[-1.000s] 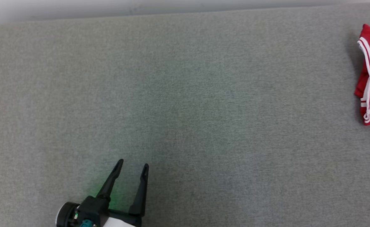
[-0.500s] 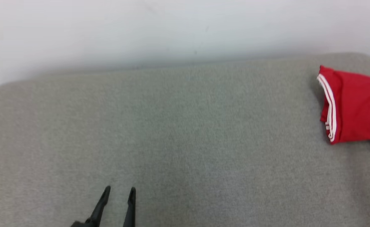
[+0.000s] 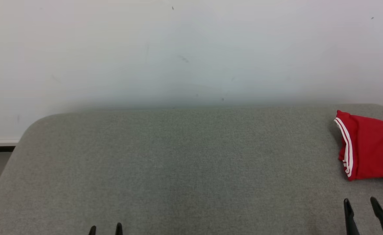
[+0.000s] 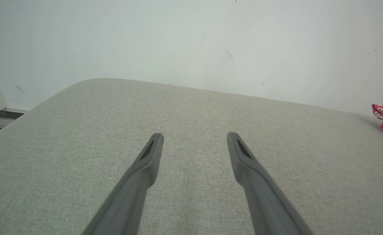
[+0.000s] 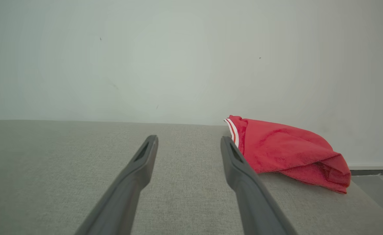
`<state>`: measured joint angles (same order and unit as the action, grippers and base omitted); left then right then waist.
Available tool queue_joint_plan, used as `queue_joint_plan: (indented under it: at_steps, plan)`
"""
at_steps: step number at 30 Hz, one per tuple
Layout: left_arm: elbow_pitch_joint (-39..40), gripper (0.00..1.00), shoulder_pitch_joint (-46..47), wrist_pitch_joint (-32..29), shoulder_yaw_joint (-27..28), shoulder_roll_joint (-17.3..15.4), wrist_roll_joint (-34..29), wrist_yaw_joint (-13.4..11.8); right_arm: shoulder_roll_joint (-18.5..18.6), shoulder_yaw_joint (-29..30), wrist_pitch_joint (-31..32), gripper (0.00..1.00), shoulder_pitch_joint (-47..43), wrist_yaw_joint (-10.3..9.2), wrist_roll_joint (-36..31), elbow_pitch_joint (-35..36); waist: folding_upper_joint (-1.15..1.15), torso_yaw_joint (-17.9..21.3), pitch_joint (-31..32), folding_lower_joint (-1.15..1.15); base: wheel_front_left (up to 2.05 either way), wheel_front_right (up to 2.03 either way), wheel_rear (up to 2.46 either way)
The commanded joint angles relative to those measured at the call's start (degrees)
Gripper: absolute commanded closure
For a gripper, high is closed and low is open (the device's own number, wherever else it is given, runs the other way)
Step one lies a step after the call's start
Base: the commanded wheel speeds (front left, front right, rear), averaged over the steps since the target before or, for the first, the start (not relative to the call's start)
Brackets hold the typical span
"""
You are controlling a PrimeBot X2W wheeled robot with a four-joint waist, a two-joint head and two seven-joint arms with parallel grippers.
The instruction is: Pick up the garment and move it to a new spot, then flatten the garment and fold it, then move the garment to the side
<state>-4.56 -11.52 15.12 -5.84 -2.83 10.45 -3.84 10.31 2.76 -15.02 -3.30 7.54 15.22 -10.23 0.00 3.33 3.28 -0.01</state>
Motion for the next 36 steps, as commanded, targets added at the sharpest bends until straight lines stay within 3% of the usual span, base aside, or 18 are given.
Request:
queue_joint_plan:
  at_steps: [1, 8, 19, 20, 25, 36]
  plan:
    - [-0.2, 0.00, -0.9, 0.0, 0.2, -0.2, 0.2, 0.0, -0.9, -0.3, -0.1, 0.00, -2.3, -0.12, -1.9, 0.7, 0.00, -0.7, 1.1, 0.01, 0.00, 0.00, 0.00]
    - [-1.3, 0.00, -1.8, 0.0, 0.2, -0.2, 0.7, 1.2, -5.7, -0.2, -0.1, 0.00, -7.6, -0.12, -7.4, 1.7, 0.00, -0.9, 2.9, 0.01, 0.00, 0.00, 0.00]
    - [-1.9, 0.00, -2.0, 0.0, 0.7, -0.2, 0.8, 2.5, -7.2, 0.1, -0.1, 0.00, -7.6, -0.12, -9.3, 1.4, 0.00, -0.5, 3.4, 0.01, 0.00, 0.00, 0.00]
    - [-2.0, 1.00, -1.7, 0.0, 0.4, 0.0, 0.6, 2.8, -7.1, 0.0, 0.0, 1.00, -7.6, 0.00, -9.1, 1.4, 0.00, -0.5, 3.4, 0.01, 0.00, 0.00, 0.00]
    - [-4.3, 1.00, -1.9, -0.1, 0.0, 0.2, 1.1, 2.9, -7.3, -0.2, 0.5, 1.00, -7.6, 0.01, -8.6, -0.9, 0.00, -0.5, 3.4, 0.01, 0.00, 0.00, 0.00]
    - [-5.1, 1.00, 1.1, -3.2, 1.7, 0.1, 13.3, 4.1, -7.3, 0.5, 3.7, 1.00, -4.8, 0.00, 4.2, -1.3, 0.00, -0.8, 2.8, 0.01, 0.00, 0.00, 0.00]
